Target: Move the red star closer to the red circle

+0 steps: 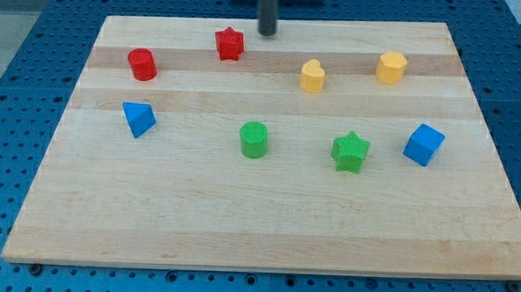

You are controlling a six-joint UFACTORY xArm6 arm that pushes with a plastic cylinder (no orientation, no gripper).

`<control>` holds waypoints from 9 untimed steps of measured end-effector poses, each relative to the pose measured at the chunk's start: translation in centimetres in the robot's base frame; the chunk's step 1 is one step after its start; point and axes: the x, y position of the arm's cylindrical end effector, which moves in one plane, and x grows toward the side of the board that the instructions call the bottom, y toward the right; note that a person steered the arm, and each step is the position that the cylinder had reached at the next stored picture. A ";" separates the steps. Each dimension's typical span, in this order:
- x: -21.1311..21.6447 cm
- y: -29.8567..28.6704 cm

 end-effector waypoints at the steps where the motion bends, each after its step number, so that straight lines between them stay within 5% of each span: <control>1: 2.0 -4.3; 4: 2.3 -0.2; 6: 4.5 -14.2; 7: 4.7 -14.2; 9: 2.3 -2.5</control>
